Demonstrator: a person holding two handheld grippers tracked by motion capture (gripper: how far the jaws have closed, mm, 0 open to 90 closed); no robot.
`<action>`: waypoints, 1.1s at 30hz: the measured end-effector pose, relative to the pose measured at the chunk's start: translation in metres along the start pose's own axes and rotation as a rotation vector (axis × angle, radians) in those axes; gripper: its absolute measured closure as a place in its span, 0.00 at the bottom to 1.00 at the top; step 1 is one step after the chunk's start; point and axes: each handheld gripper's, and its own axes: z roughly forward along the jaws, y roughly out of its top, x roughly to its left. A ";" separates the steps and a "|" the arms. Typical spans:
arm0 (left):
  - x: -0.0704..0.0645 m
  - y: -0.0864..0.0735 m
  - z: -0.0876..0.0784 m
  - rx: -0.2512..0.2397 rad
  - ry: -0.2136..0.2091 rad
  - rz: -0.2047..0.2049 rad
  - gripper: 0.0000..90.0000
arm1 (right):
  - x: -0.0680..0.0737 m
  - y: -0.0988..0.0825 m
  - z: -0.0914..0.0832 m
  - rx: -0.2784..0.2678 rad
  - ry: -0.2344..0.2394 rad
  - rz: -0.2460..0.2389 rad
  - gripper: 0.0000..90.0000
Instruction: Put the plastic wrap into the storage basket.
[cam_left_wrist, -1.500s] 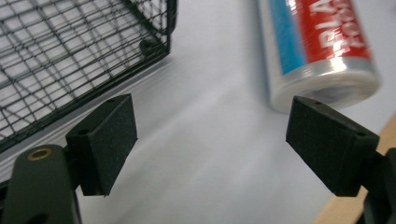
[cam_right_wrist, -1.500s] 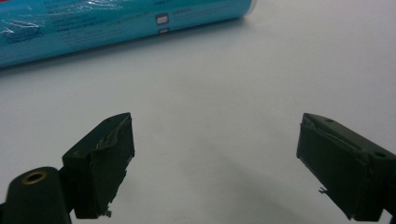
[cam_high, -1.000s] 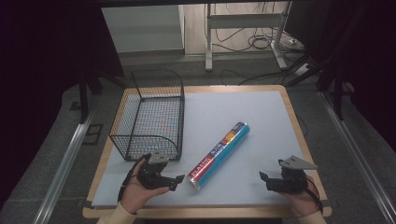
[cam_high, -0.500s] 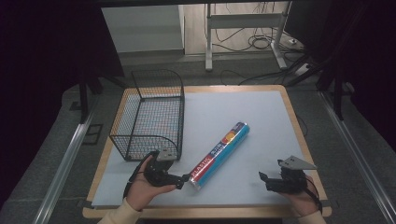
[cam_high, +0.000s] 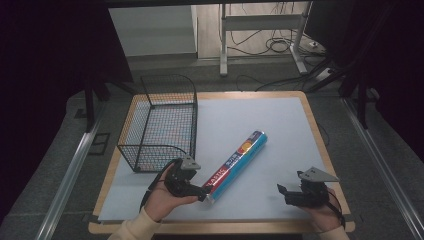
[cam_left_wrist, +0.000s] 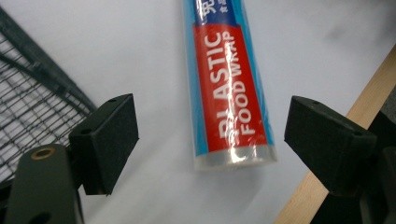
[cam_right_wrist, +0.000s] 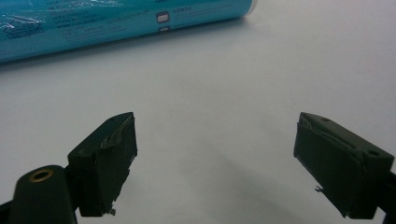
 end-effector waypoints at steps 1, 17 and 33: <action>-0.001 0.002 0.001 0.001 -0.001 0.003 0.19 | 0.000 0.000 0.000 0.001 0.000 0.000 0.15; -0.008 0.019 0.010 0.018 0.003 0.032 0.19 | 0.000 -0.001 0.001 0.010 -0.003 -0.003 0.15; -0.014 0.041 0.023 0.047 0.004 0.056 0.18 | -0.001 -0.001 0.002 0.012 -0.006 -0.006 0.15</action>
